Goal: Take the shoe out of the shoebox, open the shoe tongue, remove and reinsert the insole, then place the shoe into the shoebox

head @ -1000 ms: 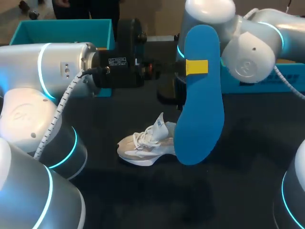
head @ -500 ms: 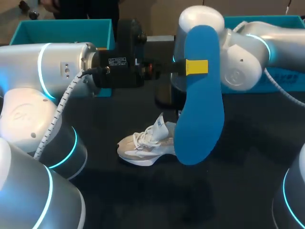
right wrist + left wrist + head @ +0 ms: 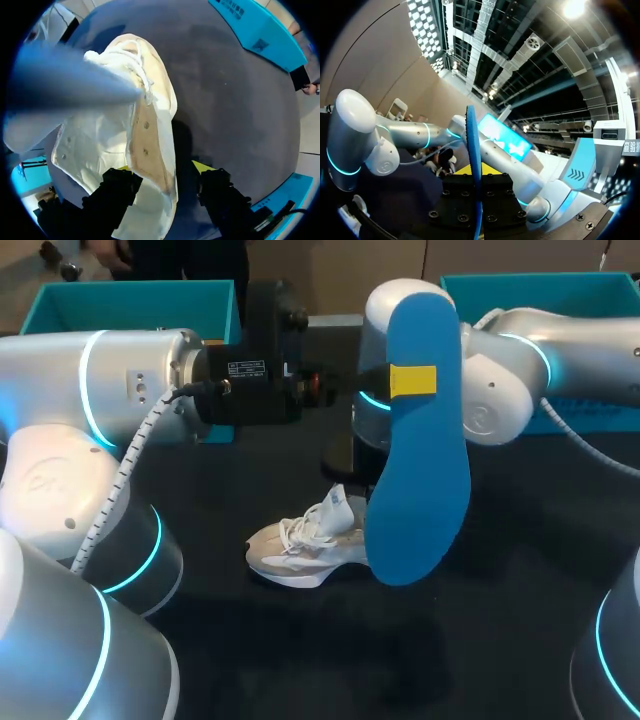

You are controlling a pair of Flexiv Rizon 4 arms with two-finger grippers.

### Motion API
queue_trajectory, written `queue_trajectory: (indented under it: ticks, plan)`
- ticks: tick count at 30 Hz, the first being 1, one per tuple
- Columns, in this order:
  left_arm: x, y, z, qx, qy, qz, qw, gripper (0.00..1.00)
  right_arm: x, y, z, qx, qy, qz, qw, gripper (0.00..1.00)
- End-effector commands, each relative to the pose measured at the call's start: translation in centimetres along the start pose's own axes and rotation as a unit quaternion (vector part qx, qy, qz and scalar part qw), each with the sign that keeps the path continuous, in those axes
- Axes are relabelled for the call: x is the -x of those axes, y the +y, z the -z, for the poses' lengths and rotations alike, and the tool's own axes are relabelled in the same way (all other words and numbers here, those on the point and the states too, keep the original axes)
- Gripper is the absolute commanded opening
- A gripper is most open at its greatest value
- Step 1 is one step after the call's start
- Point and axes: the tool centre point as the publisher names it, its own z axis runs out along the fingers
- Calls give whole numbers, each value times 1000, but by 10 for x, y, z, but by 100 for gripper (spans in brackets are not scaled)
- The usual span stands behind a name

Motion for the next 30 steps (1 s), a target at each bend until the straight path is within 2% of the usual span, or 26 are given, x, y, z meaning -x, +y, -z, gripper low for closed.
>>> queue_trajectory:
  ticks: [1, 5, 6, 7, 8, 17, 23, 24, 30]
  plan:
    - [-5, 4, -2, -6, -3, 0, 1000, 0, 3, 3, -12, 0, 10, 3, 1000, 41]
    - [-5, 4, -2, -6, -3, 0, 1000, 0, 1, 2, -15, 0, 18, 1, 1000, 21]
    - [-5, 4, -2, -6, -3, 0, 1000, 0, 0, 3, -15, 2, 21, -1, 1000, 14]
    - [-5, 4, -2, -6, -3, 0, 1000, 0, 0, 2, -15, 1, 23, -3, 1000, 2]
    - [-5, 4, -2, -6, -3, 0, 1000, 0, 0, 2, -15, 0, 25, -6, 1000, 0]
    - [-5, 4, -2, -6, -3, 0, 1000, 0, -1, -2, 4, 3, 48, -37, 998, 0]
    - [-5, 4, -2, -6, -3, 0, 1000, 0, -1, -2, 4, 3, 48, -37, 998, 0]
    - [-5, 4, -2, -6, -3, 0, 1000, 0, -5, -1, 22, 7, 101, -84, 991, 0]
    - [-5, 4, -2, -6, -3, 0, 1000, 0, -15, -1, 33, 52, 149, -175, 972, 0]
